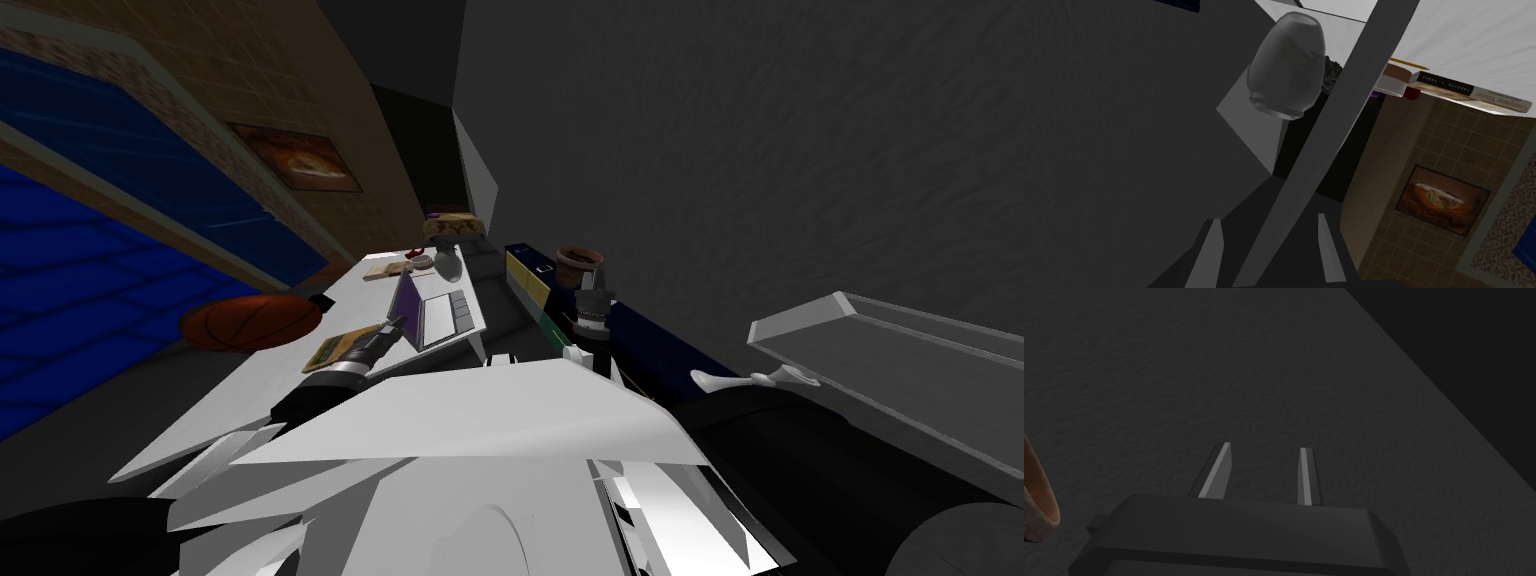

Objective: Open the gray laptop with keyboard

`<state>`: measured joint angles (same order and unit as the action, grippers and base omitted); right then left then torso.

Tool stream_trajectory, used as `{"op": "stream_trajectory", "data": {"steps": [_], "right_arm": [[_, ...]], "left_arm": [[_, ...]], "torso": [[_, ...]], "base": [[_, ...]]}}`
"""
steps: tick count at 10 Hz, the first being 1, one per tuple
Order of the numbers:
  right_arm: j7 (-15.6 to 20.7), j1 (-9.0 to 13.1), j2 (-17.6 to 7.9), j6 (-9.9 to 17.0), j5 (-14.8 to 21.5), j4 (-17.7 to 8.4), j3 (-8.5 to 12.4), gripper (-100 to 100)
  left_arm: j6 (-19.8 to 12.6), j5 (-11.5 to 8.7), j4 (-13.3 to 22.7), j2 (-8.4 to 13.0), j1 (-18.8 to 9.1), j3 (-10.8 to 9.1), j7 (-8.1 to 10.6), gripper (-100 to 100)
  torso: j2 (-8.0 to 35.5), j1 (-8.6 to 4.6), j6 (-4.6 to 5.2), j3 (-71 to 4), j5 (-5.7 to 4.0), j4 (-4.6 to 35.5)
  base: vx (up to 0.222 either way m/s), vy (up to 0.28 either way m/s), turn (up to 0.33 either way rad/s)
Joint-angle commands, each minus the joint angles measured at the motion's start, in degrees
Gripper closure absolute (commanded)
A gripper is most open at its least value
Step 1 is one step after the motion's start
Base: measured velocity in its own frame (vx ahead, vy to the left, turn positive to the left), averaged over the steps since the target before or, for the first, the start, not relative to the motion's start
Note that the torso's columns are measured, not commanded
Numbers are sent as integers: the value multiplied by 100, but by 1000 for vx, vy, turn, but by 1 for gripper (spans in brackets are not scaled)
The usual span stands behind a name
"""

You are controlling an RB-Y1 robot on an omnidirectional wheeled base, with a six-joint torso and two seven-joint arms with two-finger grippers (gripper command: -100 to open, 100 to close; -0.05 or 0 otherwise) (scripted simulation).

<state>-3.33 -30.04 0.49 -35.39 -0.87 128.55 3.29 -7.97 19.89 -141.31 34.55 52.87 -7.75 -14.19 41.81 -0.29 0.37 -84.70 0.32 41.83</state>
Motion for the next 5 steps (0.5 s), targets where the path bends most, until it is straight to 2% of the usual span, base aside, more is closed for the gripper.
{"op": "stream_trajectory", "data": {"steps": [1,3,4,5], "right_arm": [[0,0,0,0,0,0,0,0],[0,0,1,0,0,0,-1,0],[0,0,0,0,0,0,0,0],[0,0,1,0,0,0,-1,0]], "left_arm": [[-144,282,72,104,181,113,-299,100],[-253,498,107,182,290,131,-515,100],[-362,714,143,260,399,149,-731,100],[-212,645,116,167,282,68,-627,100]], "torso": [[-12,15,-2,-2,15,-11],[1,41,-16,7,30,-12],[6,59,-22,8,31,-4],[3,66,-28,8,37,-8]], "base": [[54,-105,-31],[56,-122,-42],[86,-154,-60],[37,-86,-3]]}}
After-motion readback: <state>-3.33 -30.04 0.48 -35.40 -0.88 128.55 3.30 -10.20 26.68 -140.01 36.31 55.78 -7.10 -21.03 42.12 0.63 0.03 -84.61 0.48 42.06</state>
